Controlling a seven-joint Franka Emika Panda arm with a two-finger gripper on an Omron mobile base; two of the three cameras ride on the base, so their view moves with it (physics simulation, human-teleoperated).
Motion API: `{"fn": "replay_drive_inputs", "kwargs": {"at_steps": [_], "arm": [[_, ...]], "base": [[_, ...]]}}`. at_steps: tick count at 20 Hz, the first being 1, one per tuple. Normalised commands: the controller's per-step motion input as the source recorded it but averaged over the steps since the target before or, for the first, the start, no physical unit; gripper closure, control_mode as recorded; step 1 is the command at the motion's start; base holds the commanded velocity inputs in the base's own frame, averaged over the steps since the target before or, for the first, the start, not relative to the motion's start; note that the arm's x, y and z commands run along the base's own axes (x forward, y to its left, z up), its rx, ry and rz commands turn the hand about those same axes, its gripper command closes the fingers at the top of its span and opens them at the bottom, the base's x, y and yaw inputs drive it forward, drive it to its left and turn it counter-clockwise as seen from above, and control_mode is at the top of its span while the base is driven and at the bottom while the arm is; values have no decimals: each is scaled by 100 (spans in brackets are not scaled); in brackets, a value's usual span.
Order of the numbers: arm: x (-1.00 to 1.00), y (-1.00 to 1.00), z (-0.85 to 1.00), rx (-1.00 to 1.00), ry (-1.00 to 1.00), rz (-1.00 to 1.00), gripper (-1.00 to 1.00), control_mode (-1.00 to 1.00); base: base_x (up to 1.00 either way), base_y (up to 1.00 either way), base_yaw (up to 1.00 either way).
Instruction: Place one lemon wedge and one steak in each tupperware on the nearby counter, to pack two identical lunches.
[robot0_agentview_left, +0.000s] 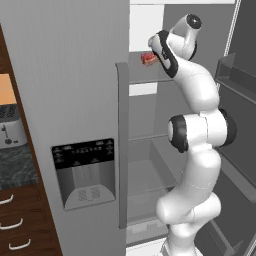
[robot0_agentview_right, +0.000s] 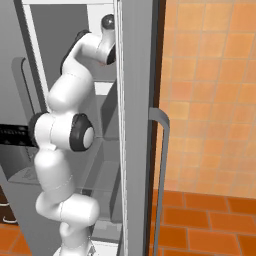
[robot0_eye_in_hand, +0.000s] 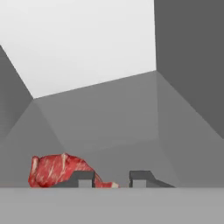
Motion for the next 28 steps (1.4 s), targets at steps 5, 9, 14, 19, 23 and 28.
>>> {"fn": "replay_drive_inputs", "kwargs": {"at_steps": [5, 9, 14, 19, 23, 28], "arm": [[-44, 0, -3, -1, -25, -1, 100, -100], [-66, 0, 39, -11, -1, 0, 100, -100], [-99, -1, 45, -13, 1, 0, 100, -100], [-99, 0, 27, -19, 0, 0, 100, -100], [-97, 0, 6, -22, 7, 0, 100, -100], [-91, 5, -1, -21, 16, 0, 100, -100]], "base": [[0, 0, 0], [0, 0, 0], [0, 0, 0], [0, 0, 0], [0, 0, 0], [0, 0, 0]]}}
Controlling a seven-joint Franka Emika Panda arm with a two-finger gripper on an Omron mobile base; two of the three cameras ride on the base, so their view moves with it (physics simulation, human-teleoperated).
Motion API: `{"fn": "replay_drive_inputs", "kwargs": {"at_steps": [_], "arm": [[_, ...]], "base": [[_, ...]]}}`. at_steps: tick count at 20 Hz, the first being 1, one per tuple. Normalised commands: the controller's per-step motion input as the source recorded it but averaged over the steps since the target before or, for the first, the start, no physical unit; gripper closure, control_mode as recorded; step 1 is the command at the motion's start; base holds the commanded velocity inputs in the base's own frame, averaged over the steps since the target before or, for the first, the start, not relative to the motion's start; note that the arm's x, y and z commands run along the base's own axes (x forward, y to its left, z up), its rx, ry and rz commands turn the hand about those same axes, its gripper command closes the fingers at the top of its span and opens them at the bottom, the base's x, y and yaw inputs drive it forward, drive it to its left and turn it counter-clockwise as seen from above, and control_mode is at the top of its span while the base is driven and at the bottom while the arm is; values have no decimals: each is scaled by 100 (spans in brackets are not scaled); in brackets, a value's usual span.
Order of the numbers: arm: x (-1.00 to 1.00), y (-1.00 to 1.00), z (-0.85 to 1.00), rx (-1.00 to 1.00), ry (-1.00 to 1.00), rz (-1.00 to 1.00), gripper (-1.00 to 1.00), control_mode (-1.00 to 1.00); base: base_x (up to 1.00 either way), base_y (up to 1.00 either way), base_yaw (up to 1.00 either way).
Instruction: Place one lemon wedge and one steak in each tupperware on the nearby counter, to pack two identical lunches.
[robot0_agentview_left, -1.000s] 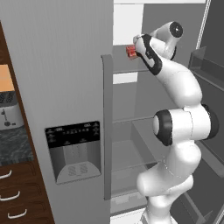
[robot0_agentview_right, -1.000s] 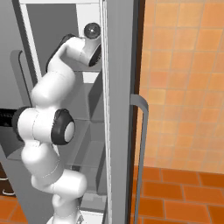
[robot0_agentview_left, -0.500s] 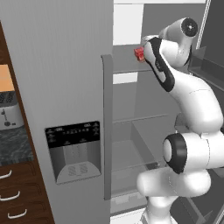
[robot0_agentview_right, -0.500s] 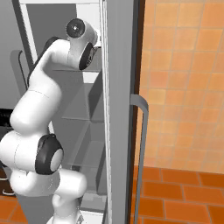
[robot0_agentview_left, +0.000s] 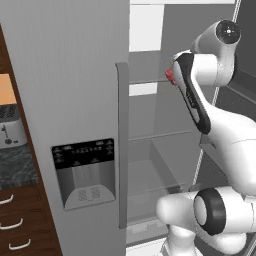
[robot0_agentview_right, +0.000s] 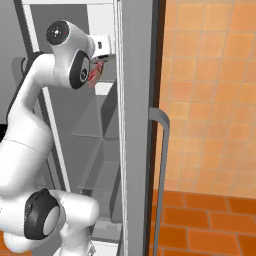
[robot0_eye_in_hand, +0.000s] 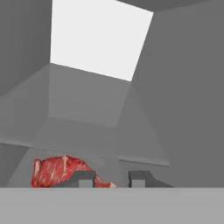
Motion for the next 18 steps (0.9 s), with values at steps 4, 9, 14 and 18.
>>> {"fn": "replay_drive_inputs", "kwargs": {"at_steps": [4, 9, 14, 18], "arm": [[-100, 13, -30, -17, 16, 0, 100, -100], [-100, 0, -56, -5, 11, 0, 100, -100], [-100, 6, -39, -4, 19, 0, 100, -100], [-100, 11, -44, -2, 16, 0, 100, -100]], "base": [[0, 0, 0], [0, 0, 0], [0, 0, 0], [0, 0, 0]]}}
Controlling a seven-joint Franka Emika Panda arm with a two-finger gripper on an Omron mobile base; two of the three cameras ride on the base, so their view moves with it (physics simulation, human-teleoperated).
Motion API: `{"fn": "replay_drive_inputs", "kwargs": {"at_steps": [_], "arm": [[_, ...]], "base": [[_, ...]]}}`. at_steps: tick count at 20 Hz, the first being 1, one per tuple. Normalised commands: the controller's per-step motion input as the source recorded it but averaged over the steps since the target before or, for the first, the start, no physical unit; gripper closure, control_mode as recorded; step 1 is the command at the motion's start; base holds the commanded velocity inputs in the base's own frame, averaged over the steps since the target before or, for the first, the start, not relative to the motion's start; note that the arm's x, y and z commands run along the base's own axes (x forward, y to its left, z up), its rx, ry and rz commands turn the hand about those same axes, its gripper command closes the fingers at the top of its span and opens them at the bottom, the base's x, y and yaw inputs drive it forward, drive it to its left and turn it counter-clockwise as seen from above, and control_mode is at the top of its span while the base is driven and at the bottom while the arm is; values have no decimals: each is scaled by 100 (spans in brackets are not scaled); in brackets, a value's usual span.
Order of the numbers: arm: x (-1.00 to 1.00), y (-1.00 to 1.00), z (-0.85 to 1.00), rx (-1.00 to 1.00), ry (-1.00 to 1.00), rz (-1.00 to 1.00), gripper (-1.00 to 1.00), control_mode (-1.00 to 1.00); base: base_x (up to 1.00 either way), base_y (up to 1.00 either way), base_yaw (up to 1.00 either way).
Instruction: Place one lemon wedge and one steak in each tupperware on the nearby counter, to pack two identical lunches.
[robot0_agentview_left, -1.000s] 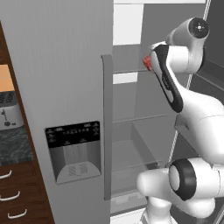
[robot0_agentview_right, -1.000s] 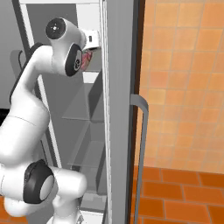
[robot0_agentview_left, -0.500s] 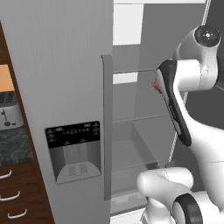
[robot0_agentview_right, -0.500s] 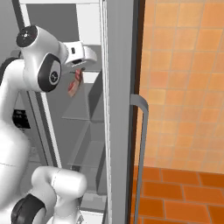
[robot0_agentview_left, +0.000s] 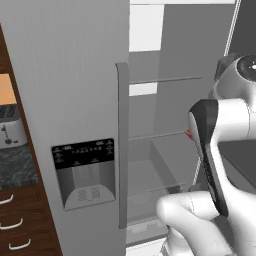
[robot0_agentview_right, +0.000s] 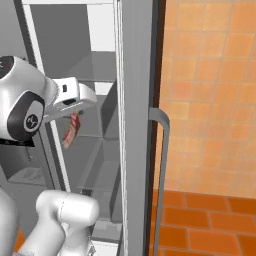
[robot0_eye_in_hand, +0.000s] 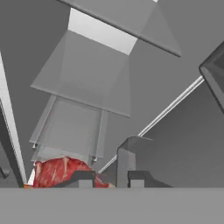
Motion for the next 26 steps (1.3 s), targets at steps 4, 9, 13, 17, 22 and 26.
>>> {"fn": "replay_drive_inputs", "kwargs": {"at_steps": [4, 9, 13, 17, 22, 26], "arm": [[-87, 0, -28, 0, 11, 0, 100, -100], [-34, 0, -8, 0, 3, 0, 100, 100], [0, 0, 0, 0, 0, 0, 100, 100], [0, 0, 0, 0, 0, 0, 100, 100], [0, 0, 0, 0, 0, 0, 100, 100], [0, 0, 0, 0, 0, 0, 100, 100]], "base": [[0, 0, 0], [-60, 9, 0], [-67, 88, -2], [-30, 100, 0], [-17, 100, 0], [-10, 100, 0]]}}
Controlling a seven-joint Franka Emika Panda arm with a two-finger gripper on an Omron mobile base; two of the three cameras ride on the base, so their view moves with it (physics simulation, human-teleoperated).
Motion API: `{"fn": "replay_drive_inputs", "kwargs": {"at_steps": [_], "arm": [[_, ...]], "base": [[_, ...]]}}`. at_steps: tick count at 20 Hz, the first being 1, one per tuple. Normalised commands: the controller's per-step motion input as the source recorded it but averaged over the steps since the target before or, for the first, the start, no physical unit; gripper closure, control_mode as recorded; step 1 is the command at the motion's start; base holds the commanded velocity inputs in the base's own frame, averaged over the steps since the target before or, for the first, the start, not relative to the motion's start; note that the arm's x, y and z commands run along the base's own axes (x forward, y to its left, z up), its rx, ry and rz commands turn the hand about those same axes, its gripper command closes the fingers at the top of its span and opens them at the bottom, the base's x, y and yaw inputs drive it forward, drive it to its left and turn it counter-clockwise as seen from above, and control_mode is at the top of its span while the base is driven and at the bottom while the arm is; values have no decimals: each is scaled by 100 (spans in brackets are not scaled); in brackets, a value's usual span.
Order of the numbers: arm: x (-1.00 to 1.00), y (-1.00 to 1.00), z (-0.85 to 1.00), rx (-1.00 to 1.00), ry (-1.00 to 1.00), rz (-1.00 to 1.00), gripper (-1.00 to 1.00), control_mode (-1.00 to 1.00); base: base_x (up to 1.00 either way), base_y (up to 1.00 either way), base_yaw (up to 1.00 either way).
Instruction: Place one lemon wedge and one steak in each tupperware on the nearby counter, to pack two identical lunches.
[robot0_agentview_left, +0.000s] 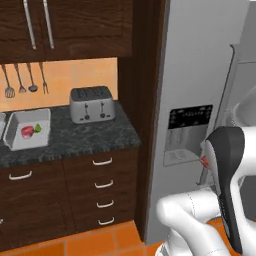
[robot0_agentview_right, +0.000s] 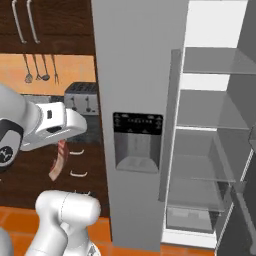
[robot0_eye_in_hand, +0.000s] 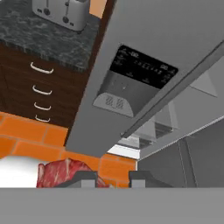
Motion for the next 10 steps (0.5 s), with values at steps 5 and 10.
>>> {"fn": "replay_drive_inputs", "kwargs": {"at_steps": [5, 10], "arm": [[0, 0, 0, 0, 0, 0, 100, 100], [0, 0, 0, 0, 0, 0, 100, 100]], "base": [[15, 100, -5], [21, 100, -7]]}}
